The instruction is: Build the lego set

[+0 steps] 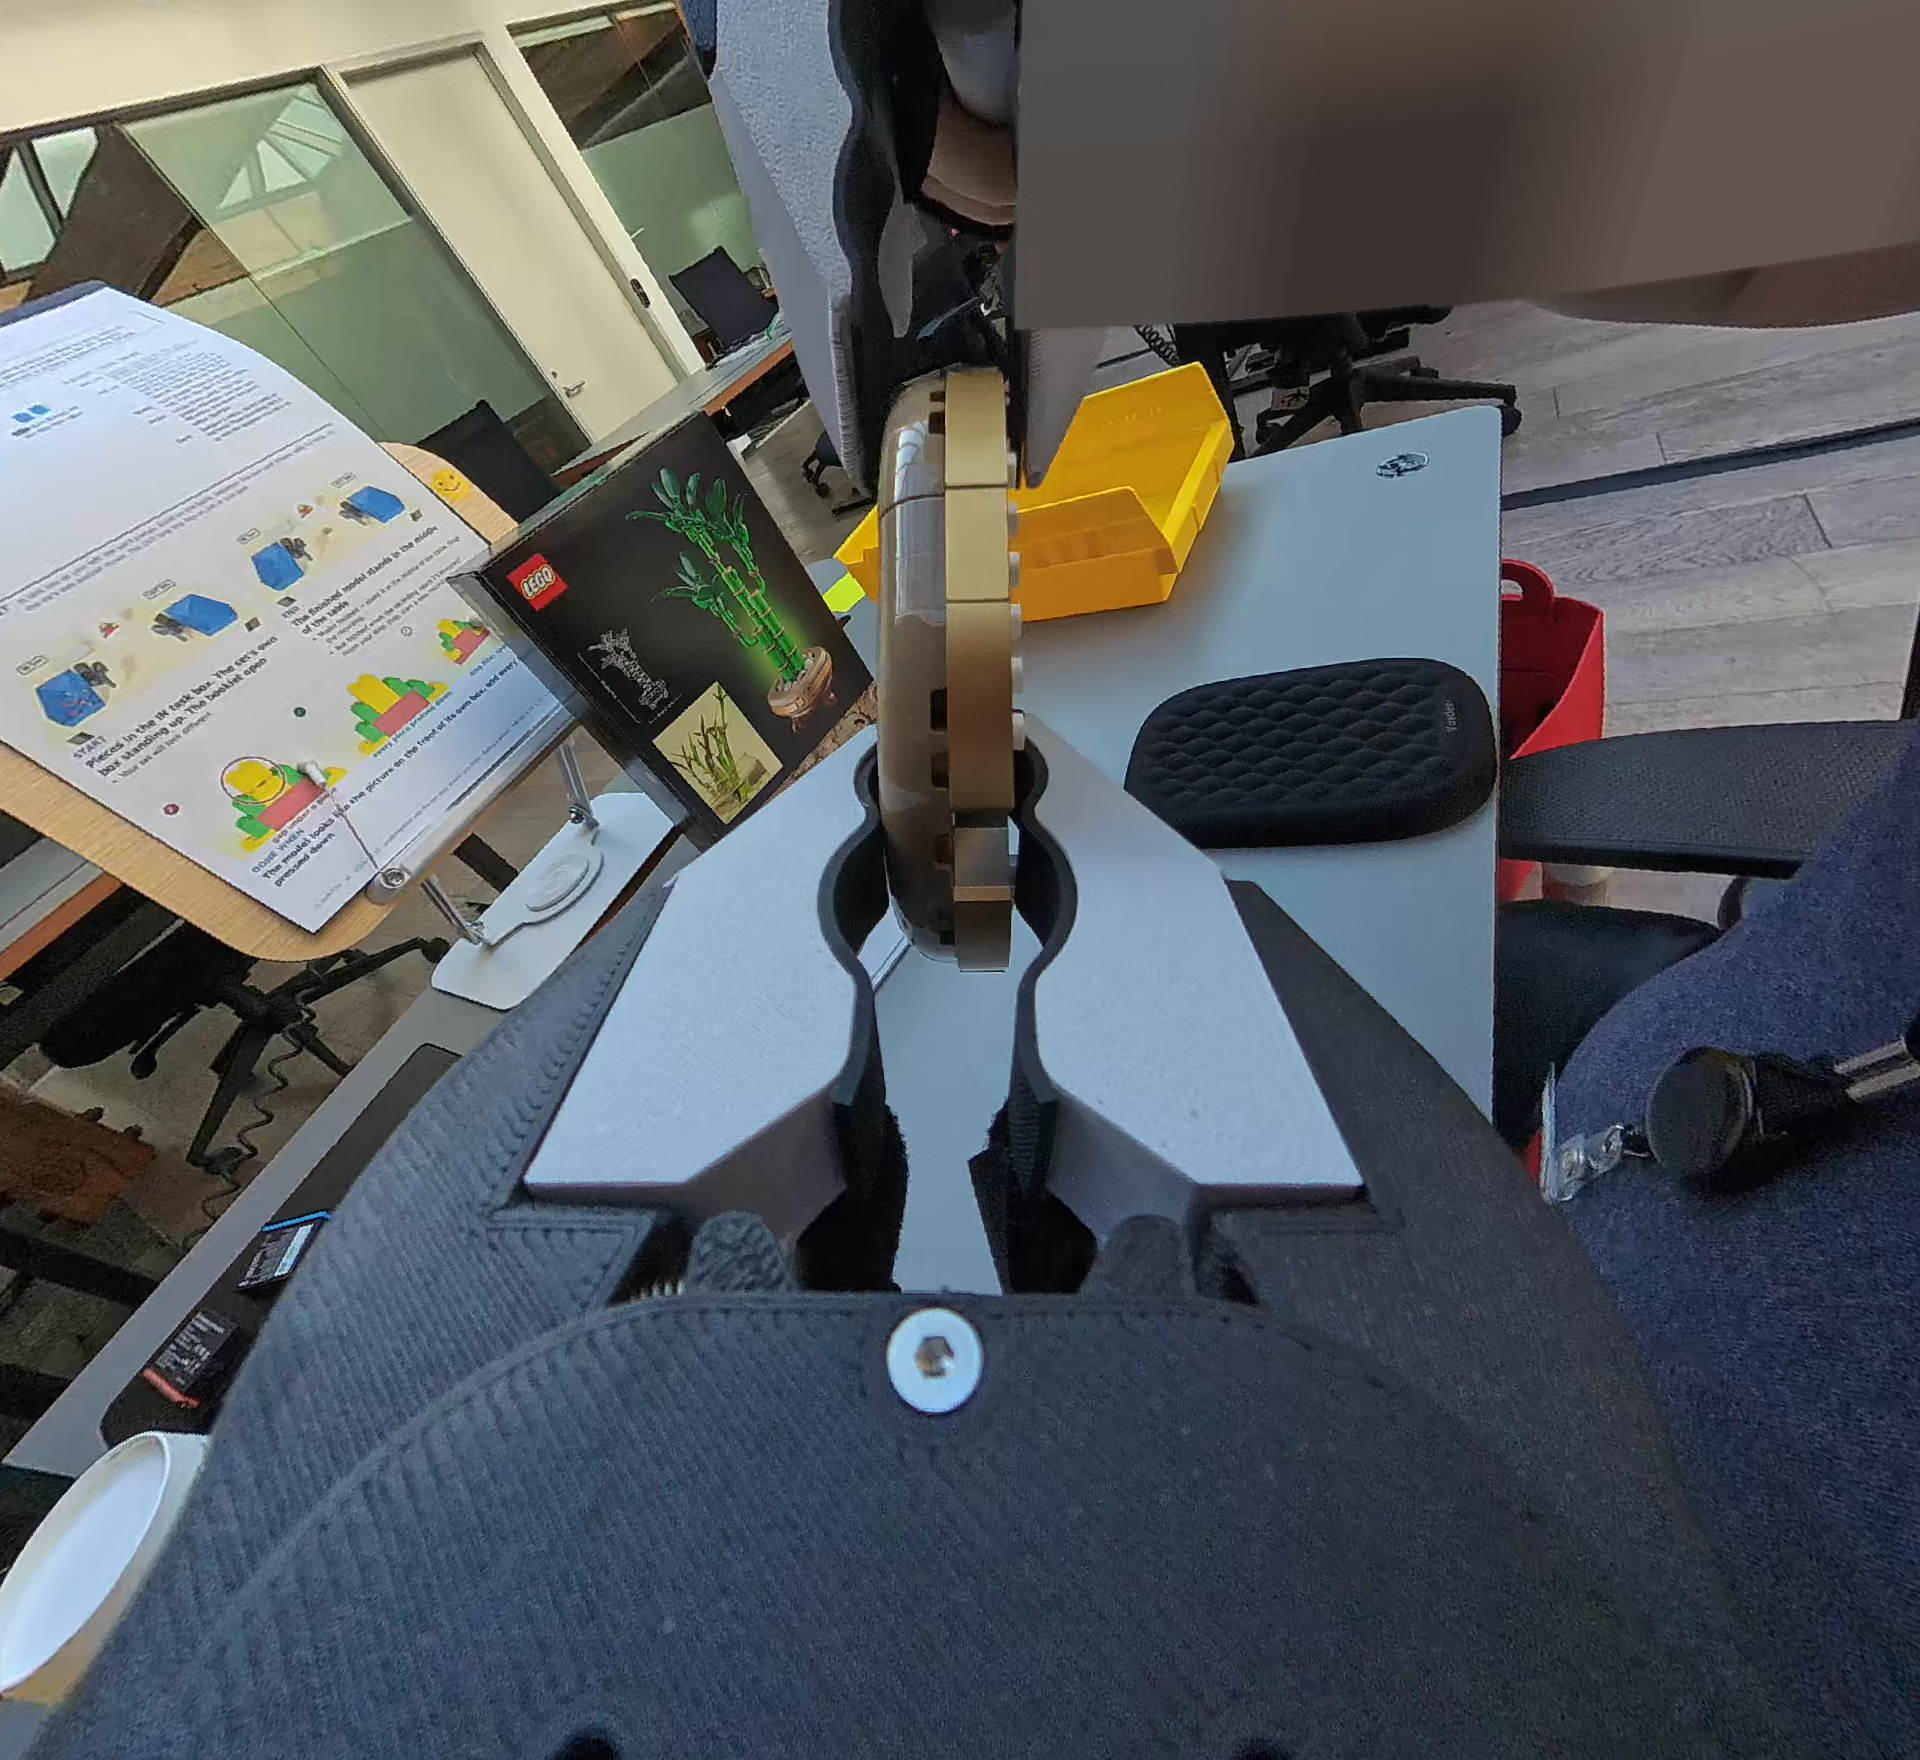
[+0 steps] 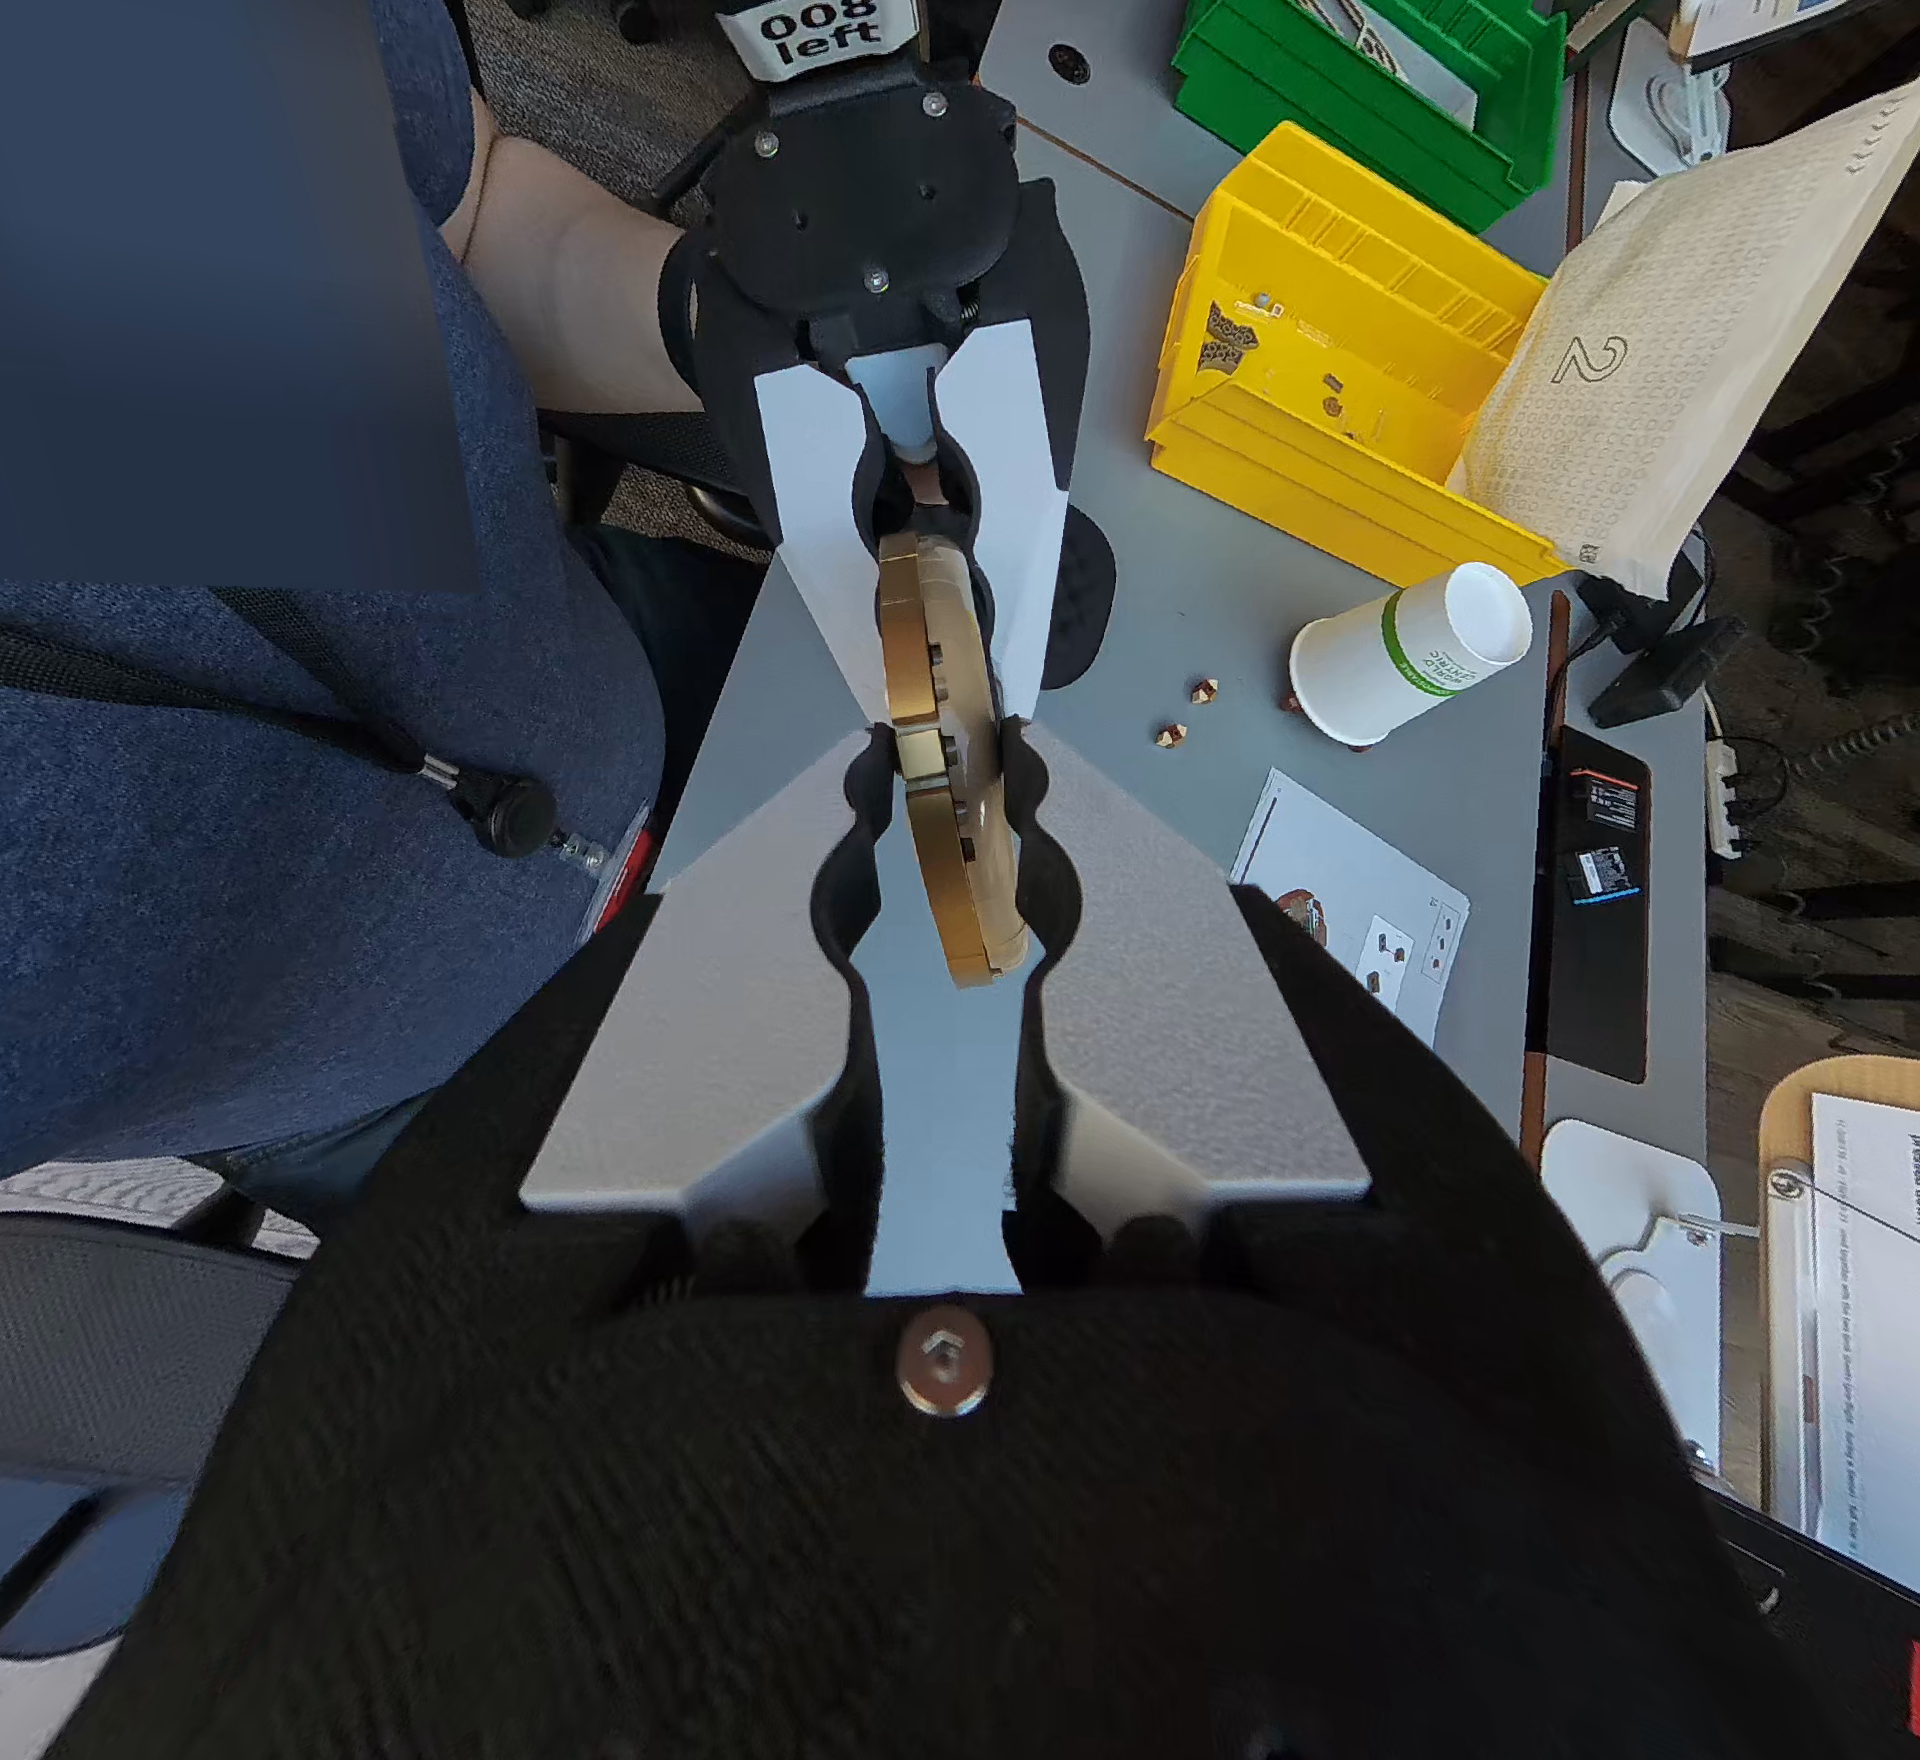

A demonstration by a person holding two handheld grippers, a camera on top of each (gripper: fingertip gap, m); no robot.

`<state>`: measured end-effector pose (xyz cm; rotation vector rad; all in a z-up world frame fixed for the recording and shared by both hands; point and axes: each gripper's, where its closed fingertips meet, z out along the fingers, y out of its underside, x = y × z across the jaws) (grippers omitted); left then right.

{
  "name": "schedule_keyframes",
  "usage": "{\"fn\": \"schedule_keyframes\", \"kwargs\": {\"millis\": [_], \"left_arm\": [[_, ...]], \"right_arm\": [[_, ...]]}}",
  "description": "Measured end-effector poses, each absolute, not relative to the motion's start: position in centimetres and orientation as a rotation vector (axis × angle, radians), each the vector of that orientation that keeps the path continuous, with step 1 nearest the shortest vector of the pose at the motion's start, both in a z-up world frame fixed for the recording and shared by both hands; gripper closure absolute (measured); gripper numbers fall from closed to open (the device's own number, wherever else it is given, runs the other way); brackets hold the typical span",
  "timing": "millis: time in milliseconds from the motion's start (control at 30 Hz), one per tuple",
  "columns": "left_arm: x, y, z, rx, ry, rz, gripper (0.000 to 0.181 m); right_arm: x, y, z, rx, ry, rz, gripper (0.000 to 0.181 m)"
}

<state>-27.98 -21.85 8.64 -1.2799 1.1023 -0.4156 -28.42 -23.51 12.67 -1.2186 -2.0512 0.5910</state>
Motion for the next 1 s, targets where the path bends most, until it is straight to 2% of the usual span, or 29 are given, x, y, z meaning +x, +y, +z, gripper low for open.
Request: {"fn": "schedule_keyframes", "kwargs": {"millis": [367, 500, 1000], "left_arm": [[-27.7, -21.6, 7.7, -1.321, 1.134, -0.407, 0.163], [-27.8, -21.5, 7.5, -1.334, 1.125, -0.411, 0.164], [-27.7, -21.7, 7.1, -1.36, 1.14, -0.466, 0.164]], "right_arm": [[-27.5, -22.9, 11.5, -1.212, -2.134, 0.395, 0.162], [-27.7, -22.5, 11.5, -1.237, -2.11, 0.387, 0.158], [-27.7, -22.7, 11.1, -1.23, -2.127, 0.395, 0.163]]}}
